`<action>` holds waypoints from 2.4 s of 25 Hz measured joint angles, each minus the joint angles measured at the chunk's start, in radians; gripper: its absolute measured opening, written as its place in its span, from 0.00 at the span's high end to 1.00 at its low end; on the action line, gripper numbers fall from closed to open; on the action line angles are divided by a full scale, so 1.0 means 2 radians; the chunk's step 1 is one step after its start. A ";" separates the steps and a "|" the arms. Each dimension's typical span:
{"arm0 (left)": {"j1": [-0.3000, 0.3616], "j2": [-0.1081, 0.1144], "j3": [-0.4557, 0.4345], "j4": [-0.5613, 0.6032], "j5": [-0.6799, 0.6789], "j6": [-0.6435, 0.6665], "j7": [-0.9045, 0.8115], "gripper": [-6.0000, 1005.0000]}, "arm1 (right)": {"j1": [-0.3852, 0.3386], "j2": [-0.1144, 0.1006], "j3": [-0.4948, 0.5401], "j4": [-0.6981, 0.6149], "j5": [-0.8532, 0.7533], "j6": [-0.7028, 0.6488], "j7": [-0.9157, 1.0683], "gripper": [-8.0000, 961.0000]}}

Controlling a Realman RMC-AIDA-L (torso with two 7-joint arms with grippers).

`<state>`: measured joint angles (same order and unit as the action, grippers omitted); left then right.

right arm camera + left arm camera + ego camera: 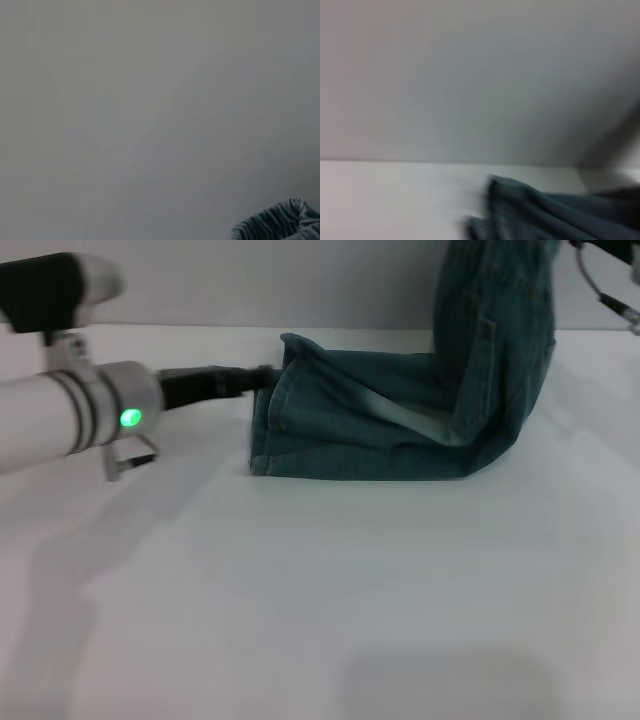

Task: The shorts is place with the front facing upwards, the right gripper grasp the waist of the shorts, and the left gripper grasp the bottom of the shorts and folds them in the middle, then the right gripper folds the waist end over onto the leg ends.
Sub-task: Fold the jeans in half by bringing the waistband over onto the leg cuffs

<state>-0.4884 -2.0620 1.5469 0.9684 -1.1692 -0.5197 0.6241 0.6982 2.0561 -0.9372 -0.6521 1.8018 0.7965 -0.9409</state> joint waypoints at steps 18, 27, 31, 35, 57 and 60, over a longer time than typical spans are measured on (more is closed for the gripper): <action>0.073 0.001 -0.047 0.028 -0.001 0.055 0.006 0.17 | 0.098 0.010 -0.118 0.056 0.005 -0.055 0.015 0.93; 0.077 0.002 -0.064 0.028 -0.004 0.055 0.006 0.17 | 0.122 0.014 -0.155 0.102 0.006 -0.069 0.016 0.93; 0.074 0.002 -0.066 0.028 -0.004 0.056 0.006 0.17 | 0.120 0.016 -0.176 0.110 0.006 -0.072 0.026 0.93; 0.073 0.002 -0.066 0.028 -0.004 0.058 0.007 0.17 | 0.126 0.017 -0.186 0.124 0.007 -0.078 0.027 0.93; 0.065 0.000 -0.059 0.025 -0.004 0.057 0.007 0.17 | 0.135 0.015 -0.246 0.149 0.007 -0.064 0.058 0.78; 0.065 0.000 -0.057 0.027 -0.004 0.057 0.007 0.17 | 0.117 0.016 -0.249 0.129 0.006 -0.063 0.037 0.64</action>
<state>-0.3590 -2.0616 1.4320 1.0222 -1.1780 -0.4054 0.6382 0.9315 2.0873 -1.4345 -0.3944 1.8142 0.6713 -0.8676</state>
